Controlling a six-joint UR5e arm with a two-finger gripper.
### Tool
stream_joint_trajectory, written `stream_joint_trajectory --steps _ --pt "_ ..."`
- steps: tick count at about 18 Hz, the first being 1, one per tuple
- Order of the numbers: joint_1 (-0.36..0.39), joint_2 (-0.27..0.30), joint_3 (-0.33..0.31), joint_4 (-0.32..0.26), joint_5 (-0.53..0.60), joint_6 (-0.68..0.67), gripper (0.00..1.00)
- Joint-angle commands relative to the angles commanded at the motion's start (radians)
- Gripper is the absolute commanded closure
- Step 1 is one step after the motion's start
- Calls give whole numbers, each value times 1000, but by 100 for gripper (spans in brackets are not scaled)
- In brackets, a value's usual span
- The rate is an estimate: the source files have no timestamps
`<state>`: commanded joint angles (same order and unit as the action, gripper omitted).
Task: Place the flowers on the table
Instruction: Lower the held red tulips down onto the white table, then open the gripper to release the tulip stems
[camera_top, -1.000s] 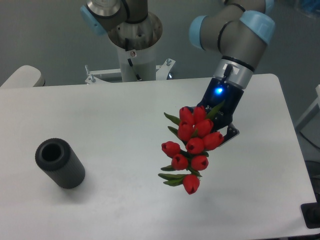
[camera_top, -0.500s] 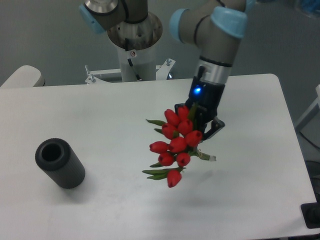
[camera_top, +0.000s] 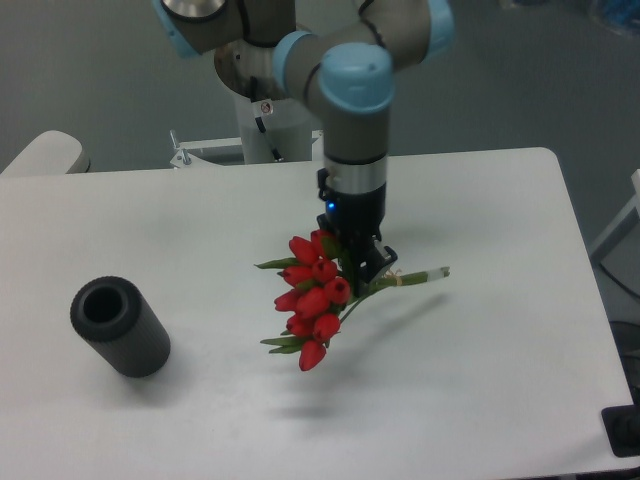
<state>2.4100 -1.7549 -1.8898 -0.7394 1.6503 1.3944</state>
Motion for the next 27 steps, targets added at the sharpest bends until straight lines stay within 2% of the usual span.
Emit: stream_joint_trajectory --steps 6,15,16,18,20,23,27 --pt "-31 -23 -61 -3 45 -8 70" --pt "-80 -83 -75 -2 43 -8 67" --pt "-80 -92 -74 0 42 -8 60" --pt "-80 -101 -69 2 40 1 38" --pt "-74 -107 -54 3 39 8 11" --pt "-66 -120 1 2 34 9 1" --pt "-23 -132 101 -3 10 11 1"
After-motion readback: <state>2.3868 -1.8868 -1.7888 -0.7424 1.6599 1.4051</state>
